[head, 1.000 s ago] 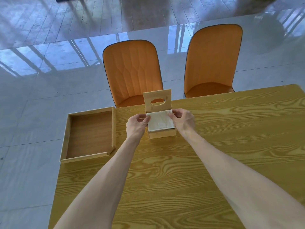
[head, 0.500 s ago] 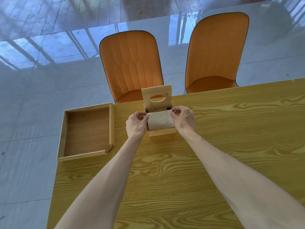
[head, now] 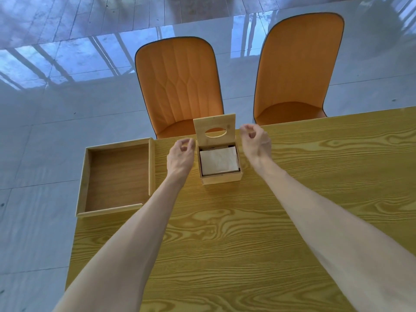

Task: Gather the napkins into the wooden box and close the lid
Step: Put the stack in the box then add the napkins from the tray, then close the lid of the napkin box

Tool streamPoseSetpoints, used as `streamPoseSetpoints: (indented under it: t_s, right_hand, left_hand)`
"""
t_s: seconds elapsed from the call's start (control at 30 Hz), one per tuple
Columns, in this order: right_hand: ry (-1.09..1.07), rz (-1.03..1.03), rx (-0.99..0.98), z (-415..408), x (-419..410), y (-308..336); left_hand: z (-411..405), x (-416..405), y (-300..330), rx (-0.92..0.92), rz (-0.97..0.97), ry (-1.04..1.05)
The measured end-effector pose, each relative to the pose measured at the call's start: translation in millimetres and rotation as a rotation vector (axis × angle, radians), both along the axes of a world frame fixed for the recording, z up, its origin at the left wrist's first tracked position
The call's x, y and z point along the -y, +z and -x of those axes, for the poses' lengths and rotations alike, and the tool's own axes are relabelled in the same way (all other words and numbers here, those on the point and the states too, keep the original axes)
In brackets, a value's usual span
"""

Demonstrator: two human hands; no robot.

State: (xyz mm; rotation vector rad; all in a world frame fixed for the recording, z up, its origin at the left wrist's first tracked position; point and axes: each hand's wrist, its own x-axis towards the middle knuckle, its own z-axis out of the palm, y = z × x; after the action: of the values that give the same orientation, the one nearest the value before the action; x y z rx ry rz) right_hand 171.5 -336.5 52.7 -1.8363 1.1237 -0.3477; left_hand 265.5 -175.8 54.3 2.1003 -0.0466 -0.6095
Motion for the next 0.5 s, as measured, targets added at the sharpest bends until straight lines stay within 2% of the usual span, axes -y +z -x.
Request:
streamPoseSetpoints:
  t_s: [0.13,0.23,0.33,0.5]
  right_hand:
    - [0.021,-0.145,-0.012,-24,14,28]
    - [0.033,-0.338,-0.102,-35,18,35]
    - [0.037,-0.605,-0.189,-34,18,35]
    - [0.098,-0.746,-0.241,-25,16,32]
  left_hand:
    - [-23,10,26,-0.075,0.126,0.008]
    - [-34,18,37,-0.17,0.089,0.003]
    - [-35,24,39,-0.401,0.022,0.041]
    - [-28,21,31,-0.6,-0.021,0.01]
